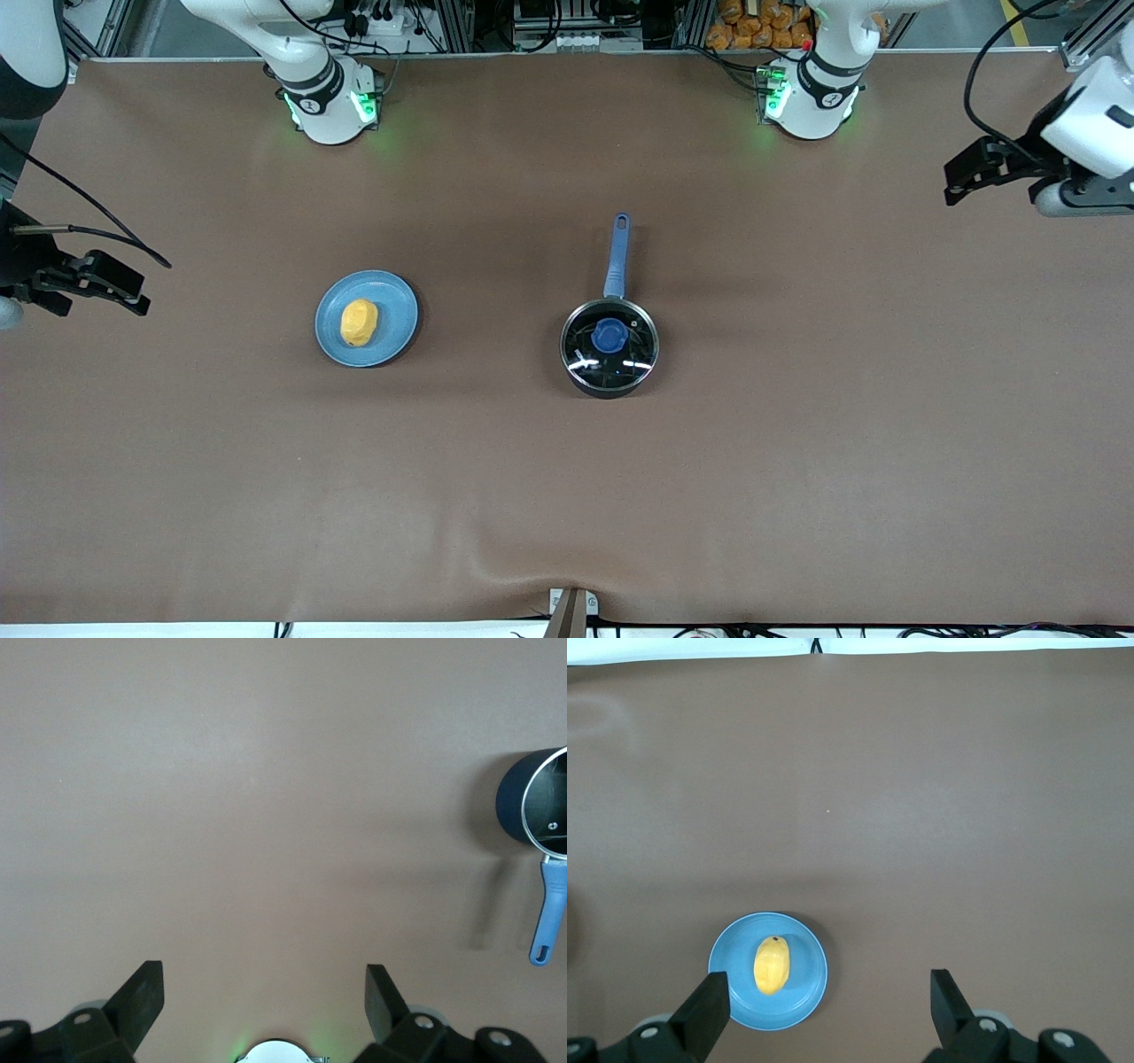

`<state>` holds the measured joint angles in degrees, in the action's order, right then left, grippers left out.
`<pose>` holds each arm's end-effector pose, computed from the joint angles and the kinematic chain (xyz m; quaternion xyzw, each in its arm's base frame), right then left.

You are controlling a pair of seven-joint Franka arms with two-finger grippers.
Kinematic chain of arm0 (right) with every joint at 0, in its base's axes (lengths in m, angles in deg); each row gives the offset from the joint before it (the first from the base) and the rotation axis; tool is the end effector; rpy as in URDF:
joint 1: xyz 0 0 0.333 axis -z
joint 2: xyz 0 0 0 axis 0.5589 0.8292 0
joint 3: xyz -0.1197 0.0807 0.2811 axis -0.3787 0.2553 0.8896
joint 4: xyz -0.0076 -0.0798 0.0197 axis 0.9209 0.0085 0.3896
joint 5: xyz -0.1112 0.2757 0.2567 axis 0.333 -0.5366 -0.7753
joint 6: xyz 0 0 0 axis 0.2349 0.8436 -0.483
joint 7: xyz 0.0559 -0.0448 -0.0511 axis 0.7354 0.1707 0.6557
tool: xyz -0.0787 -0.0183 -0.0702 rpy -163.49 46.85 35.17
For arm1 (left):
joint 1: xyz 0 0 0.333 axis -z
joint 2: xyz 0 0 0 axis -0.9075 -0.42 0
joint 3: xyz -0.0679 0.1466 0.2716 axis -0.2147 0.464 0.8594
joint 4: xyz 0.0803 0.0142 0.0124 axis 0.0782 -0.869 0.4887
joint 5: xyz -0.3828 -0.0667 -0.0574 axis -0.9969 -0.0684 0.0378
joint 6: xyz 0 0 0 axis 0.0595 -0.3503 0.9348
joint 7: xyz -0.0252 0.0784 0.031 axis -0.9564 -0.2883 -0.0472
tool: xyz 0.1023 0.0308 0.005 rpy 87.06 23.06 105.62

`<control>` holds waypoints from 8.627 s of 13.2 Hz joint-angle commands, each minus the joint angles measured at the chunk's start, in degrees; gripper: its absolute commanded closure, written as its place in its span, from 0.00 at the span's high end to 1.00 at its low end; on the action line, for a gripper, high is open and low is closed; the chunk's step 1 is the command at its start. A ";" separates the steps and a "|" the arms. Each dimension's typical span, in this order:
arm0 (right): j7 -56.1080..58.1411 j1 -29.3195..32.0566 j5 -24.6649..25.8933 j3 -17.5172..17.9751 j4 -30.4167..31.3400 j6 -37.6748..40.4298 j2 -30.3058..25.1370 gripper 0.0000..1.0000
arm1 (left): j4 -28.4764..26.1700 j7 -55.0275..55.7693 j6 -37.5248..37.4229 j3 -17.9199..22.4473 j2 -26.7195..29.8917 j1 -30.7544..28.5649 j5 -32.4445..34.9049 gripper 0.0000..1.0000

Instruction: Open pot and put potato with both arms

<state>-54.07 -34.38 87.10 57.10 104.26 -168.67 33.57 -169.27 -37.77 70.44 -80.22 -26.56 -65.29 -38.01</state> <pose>0.6044 -0.0089 0.6038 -0.9984 0.0045 -0.0566 0.0054 0.5171 -0.0639 0.6415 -0.9993 0.0092 0.0264 0.0253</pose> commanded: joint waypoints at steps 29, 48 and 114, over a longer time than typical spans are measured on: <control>-0.18 -1.89 1.23 -0.05 -0.20 -0.20 -1.20 1.00 | 3.78 -2.62 -3.32 0.11 -2.69 -0.67 -1.74 1.00; -0.35 -2.32 0.79 -0.22 3.75 -0.37 -0.33 1.00 | 12.12 22.13 9.06 -0.07 -24.29 22.86 -6.51 1.00; -7.91 -15.14 -2.55 0.40 -2.83 8.07 6.61 0.00 | -17.20 27.28 46.22 0.20 -31.00 -1.81 3.87 0.00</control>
<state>-61.65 -46.21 84.87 59.12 105.66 -161.73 36.70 -181.16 -7.15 112.06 -79.46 -60.12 -65.53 -35.96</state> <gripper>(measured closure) 0.410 0.330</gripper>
